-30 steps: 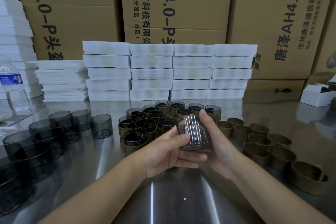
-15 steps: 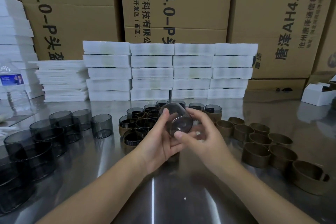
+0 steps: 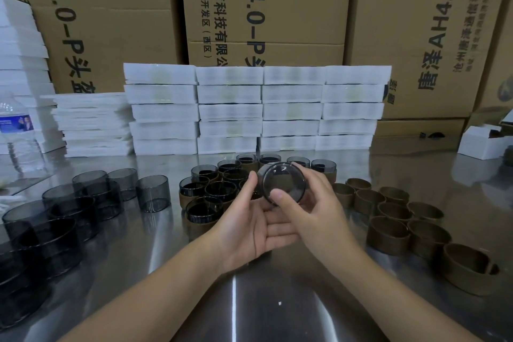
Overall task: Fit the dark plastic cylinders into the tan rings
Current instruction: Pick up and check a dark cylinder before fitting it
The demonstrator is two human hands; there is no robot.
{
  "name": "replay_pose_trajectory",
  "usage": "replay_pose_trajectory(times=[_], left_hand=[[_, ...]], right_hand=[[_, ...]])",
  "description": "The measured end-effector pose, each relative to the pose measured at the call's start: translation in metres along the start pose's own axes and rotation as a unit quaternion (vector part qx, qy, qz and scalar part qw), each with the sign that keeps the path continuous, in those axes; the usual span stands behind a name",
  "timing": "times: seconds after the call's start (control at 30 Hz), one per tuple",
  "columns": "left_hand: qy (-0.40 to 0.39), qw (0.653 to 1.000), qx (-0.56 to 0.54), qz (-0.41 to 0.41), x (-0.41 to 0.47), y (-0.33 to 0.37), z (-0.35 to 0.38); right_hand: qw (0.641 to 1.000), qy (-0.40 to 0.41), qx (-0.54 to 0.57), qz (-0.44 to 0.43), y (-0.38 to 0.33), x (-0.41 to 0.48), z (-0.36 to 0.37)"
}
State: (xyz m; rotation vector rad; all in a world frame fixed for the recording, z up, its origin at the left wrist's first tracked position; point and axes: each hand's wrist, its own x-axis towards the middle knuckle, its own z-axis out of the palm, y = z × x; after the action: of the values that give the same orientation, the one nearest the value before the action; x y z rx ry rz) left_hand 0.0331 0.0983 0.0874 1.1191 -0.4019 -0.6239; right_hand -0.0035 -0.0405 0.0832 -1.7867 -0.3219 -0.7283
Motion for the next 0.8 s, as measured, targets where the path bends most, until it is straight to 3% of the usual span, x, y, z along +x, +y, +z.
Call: replay_pose_trajectory(times=[0.4,0.8], left_hand=[[0.028,0.993,0.113,0.024,0.0017,-0.0020,-0.0034],[0.014,0.989,0.146,0.010,-0.0020,-0.0021,0.0022]], right_hand=[[1.000,0.001,0.001,0.014,-0.0054,-0.0012,-0.0025],[0.999,0.033,0.017,0.030,-0.0087,-0.0017,-0.0039]])
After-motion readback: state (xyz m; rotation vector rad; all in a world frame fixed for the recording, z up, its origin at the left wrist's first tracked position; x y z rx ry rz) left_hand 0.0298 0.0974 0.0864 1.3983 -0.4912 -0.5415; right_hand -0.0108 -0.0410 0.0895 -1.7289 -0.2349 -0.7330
